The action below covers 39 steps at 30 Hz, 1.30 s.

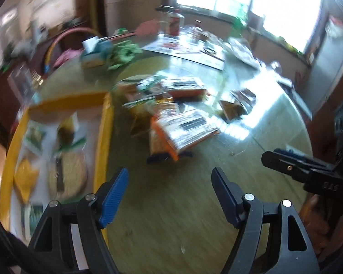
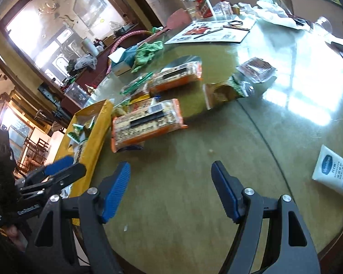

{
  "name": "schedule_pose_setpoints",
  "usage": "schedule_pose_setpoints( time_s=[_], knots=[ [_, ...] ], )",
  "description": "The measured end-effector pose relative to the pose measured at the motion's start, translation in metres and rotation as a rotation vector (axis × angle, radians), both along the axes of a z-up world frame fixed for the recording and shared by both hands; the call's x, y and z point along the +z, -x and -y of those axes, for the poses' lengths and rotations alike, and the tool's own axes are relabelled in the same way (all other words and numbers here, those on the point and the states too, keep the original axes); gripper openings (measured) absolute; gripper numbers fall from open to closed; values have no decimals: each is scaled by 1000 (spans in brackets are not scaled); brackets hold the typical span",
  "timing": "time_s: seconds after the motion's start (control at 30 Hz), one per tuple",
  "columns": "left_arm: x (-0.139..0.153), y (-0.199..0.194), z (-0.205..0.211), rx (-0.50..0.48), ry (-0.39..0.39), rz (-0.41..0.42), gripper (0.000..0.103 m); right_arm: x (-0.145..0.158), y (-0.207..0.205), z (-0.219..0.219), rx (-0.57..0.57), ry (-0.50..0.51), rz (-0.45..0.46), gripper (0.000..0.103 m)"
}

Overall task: Organize snacks
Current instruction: 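Grasp the long orange-edged cracker packet with the left tool, then reach and grasp the yellow chip bag with green top using the right tool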

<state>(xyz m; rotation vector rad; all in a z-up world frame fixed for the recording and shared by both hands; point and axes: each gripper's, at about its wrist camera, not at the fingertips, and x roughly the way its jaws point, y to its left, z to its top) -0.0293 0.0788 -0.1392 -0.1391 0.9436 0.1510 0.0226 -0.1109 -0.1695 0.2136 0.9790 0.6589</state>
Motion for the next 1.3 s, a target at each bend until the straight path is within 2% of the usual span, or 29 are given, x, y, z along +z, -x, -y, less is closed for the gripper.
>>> schedule_pose_setpoints(
  time_s=[0.1,0.23,0.33,0.43,0.57,0.63,0.7,0.77,0.83,0.97,1.1,1.2,1.3],
  knots=[
    [-2,-22,5,-71,-8,-23,75,-1,-8,10,-37,0,-3,75],
    [0,-53,11,-143,-76,-20,76,-6,-18,24,-72,-19,-23,79],
    [-5,-79,14,-209,-87,-61,76,-4,-24,30,-89,-14,-22,81],
    [-13,-102,16,-241,-132,-82,76,-2,-28,36,-88,-26,-19,81],
    [-31,-123,17,-311,-144,-168,76,-2,-29,39,-84,-23,-16,81],
    [-45,-128,20,-338,-129,-247,77,-3,-30,38,-84,-15,-17,81],
    [-54,-126,25,-337,-156,-283,77,-5,-32,38,-85,-15,-23,81],
    [-55,-119,29,-324,-189,-261,73,-6,-33,39,-92,-16,-29,81],
    [-53,-113,32,-300,-210,-246,56,-8,-34,40,-100,-17,-35,81],
    [-49,-97,37,-255,-207,-245,56,-10,-36,39,-106,-14,-43,81],
    [-46,-72,45,-214,-186,-207,56,-7,-36,37,-107,-10,-39,81],
    [-44,-42,45,-170,-109,-172,56,-6,-35,35,-107,-17,-43,81],
    [-40,-10,48,-119,-98,-122,56,-7,-36,34,-109,-21,-54,81]
  ],
)
